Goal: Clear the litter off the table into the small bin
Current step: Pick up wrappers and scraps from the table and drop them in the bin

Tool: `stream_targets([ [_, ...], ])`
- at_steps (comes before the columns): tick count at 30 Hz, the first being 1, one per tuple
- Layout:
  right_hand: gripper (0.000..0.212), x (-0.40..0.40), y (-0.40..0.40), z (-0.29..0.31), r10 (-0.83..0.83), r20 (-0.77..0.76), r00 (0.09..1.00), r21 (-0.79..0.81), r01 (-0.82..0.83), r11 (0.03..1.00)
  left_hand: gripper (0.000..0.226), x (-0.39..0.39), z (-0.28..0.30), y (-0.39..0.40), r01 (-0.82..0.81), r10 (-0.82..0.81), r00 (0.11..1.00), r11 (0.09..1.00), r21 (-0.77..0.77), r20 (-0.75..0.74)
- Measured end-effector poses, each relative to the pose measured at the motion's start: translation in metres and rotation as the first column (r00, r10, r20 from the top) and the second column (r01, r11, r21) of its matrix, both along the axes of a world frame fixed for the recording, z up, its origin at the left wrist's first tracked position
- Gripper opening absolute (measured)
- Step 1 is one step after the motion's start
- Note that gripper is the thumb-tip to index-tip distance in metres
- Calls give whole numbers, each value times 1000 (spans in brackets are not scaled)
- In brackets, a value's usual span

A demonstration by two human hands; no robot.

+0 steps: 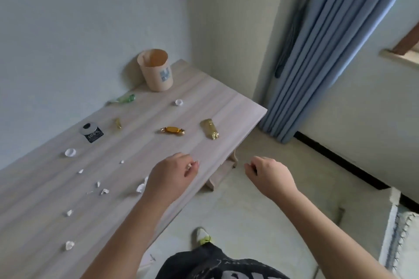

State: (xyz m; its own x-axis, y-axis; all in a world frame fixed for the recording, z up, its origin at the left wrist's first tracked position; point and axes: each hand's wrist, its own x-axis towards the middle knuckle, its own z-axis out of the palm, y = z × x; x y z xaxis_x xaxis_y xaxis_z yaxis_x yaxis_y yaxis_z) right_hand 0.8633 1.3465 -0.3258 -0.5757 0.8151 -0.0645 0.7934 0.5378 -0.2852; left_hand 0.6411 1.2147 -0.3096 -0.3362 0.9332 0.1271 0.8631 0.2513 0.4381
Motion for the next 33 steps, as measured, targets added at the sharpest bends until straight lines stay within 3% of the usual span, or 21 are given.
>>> stream_targets([
  [5,38,-66,62,17,73,57,996,41,-75,996,22,-55,18,43,-101,96,993,992,70,68],
  [10,38,-121,120,35,87,-6,996,97,-86,992,30,-108,41,88,-183,176,982,976,119,65],
  [18,36,-225,239,75,245,-61,968,205,-228,952,36,-177,81,159,-223,237,970,952,209,-46],
  [26,39,-343,315,58,500,-181,847,190,-468,863,37,-223,77,236,-390,403,915,897,207,-23],
  [33,36,-454,344,29,679,-242,693,133,-670,730,20,-237,36,259,-521,522,853,852,46,11],
])
